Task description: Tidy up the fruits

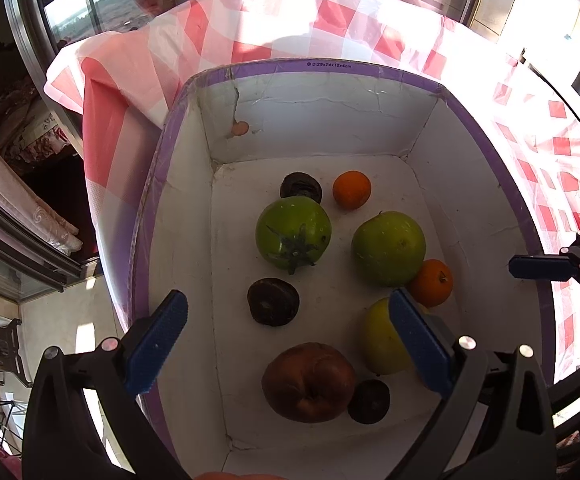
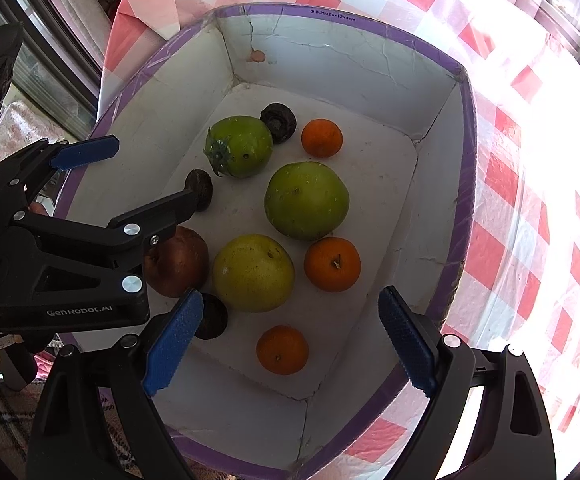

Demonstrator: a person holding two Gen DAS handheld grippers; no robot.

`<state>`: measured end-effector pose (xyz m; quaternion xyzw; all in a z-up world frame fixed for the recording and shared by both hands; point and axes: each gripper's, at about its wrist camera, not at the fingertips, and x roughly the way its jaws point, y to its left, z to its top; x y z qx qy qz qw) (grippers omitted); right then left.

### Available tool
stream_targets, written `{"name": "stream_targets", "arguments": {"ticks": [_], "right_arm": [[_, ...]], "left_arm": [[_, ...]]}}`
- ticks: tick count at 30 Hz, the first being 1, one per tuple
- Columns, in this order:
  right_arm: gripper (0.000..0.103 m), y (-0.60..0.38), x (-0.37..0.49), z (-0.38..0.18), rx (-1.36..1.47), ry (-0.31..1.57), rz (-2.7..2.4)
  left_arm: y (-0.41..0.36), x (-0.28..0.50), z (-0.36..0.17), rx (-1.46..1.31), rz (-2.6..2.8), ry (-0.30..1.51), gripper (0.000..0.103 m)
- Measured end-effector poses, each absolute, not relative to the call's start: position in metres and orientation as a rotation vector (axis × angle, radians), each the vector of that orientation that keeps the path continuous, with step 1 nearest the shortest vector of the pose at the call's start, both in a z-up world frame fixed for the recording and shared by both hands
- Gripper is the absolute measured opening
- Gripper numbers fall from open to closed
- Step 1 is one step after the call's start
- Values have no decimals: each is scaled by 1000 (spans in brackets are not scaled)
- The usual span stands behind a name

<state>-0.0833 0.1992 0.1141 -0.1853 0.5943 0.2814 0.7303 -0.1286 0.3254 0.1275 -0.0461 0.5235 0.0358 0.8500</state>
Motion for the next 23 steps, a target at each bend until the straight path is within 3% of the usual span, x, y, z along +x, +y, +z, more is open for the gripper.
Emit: {"name": "stream_targets", "arguments": {"ticks": [23], "right_arm": [[87,193,-78,114,-484,1268,859]], "left_arm": [[309,-114,118,59,255,1188,101]]}}
